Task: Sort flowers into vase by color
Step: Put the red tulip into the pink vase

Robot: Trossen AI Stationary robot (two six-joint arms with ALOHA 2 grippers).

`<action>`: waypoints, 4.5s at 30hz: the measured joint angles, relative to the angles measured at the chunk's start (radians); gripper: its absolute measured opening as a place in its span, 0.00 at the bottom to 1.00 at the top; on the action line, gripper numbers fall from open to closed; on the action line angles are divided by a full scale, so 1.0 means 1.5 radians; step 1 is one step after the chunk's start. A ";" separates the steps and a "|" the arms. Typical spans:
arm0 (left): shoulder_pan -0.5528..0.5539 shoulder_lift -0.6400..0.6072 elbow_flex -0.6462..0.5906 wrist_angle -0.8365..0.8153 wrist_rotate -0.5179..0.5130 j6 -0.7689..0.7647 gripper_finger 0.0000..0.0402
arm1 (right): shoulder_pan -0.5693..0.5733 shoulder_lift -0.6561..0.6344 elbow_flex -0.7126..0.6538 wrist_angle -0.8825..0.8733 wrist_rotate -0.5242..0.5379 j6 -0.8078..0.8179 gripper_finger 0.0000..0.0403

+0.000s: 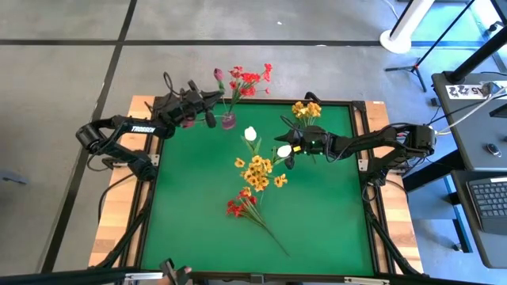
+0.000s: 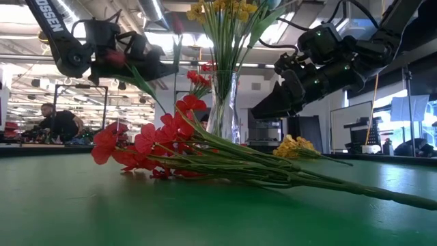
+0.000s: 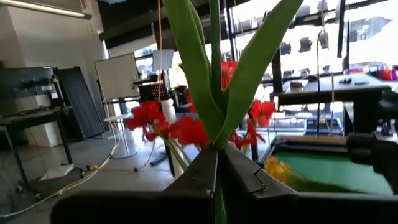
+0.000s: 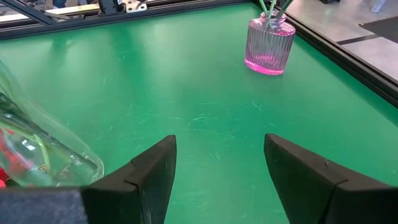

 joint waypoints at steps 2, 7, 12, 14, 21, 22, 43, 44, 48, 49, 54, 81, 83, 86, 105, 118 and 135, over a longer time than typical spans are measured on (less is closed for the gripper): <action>0.000 0.000 0.000 -0.022 -0.009 0.022 0.03 | 0.000 0.000 0.000 0.000 0.000 0.000 0.60; -0.016 0.000 0.000 -0.077 -0.093 0.026 0.13 | 0.000 0.000 0.000 0.001 0.000 0.002 0.60; -0.038 -0.012 0.000 -0.101 -0.126 0.028 0.25 | 0.000 0.000 0.000 0.000 0.000 0.005 0.60; -0.046 -0.022 0.000 -0.104 -0.139 0.027 0.30 | 0.000 0.000 0.000 0.000 0.000 0.005 0.60; -0.060 -0.107 0.000 -0.221 -0.222 0.027 0.45 | 0.000 0.000 0.000 0.000 0.000 0.007 0.60; -0.060 -0.124 0.000 -0.247 -0.232 0.027 0.46 | 0.000 0.000 0.000 0.000 0.000 0.007 0.60; -0.060 -0.413 0.000 -0.663 -0.254 -0.002 0.50 | 0.000 0.000 0.000 0.017 0.000 0.007 0.60; -0.060 -0.413 0.000 -0.667 -0.251 -0.009 0.50 | 0.000 0.000 0.000 0.017 0.000 0.007 0.60; -0.060 -0.411 0.017 -0.697 -0.237 -0.034 0.50 | 0.000 0.000 0.000 0.021 0.000 0.007 0.60; -0.060 -0.411 0.025 -0.701 -0.234 -0.042 0.51 | 0.000 0.000 0.000 0.023 0.000 0.007 0.60; -0.060 -0.410 0.085 -0.786 -0.232 -0.068 0.58 | 0.000 0.000 0.000 0.024 0.000 0.010 0.60; -0.113 -0.179 0.337 -1.098 -0.301 -0.080 0.67 | 0.000 0.000 0.000 0.035 0.000 0.009 0.60; -0.113 -0.171 0.366 -1.148 -0.313 -0.080 0.67 | 0.000 0.000 0.000 0.035 0.000 0.009 0.60; -0.113 -0.161 0.401 -1.200 -0.302 -0.085 0.67 | 0.000 0.000 0.000 0.035 0.000 0.009 0.60; -0.101 -0.105 0.440 -1.347 -0.273 -0.167 0.67 | 0.000 0.000 0.000 0.034 0.000 0.018 0.60; -0.120 -0.155 0.492 -1.422 -0.272 -0.175 0.67 | 0.000 0.000 0.000 0.034 0.000 0.017 0.60; -0.151 -0.104 0.554 -1.413 -0.240 -0.232 0.58 | 0.000 0.000 0.000 0.035 0.000 0.017 0.60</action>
